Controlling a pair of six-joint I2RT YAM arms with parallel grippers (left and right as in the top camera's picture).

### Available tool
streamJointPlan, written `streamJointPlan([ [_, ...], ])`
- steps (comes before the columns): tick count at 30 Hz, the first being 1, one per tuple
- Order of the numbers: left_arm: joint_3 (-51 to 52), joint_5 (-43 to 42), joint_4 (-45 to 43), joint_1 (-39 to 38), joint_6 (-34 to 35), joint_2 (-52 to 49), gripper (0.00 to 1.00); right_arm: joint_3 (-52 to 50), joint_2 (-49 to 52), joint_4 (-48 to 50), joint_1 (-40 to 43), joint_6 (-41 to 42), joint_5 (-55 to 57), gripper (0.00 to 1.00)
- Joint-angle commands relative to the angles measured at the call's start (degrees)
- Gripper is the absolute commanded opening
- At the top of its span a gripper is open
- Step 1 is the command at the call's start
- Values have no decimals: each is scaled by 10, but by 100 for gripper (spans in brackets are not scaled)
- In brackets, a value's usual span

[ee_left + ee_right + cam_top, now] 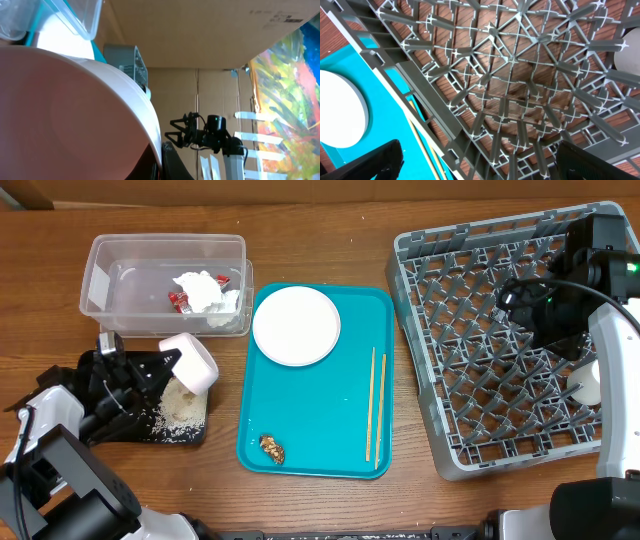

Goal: Sort waste into correct bins and load items into the dishwasher
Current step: 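Tip the rice bowl over the black tray to dump the rice, then set the emptied pink bowl back on the teal tray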

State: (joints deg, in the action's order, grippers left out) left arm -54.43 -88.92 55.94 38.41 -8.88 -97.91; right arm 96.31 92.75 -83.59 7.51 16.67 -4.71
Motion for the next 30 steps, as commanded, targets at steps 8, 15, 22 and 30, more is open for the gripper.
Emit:
streamJointPlan([
  [8, -48, 136, 8, -196, 28, 43, 4, 1, 0, -2, 2, -2, -5, 100],
  [15, -151, 357, -3, -409, 109, 50, 4, 1, 0, -2, 2, -2, -5, 100],
  [22, -175, 617, -83, -637, 219, 41, 4, 1, 0, -3, 2, -2, -5, 100],
  [30, -175, 752, -152, -770, 244, -10, 4, 1, 0, -6, 2, -2, -5, 100],
])
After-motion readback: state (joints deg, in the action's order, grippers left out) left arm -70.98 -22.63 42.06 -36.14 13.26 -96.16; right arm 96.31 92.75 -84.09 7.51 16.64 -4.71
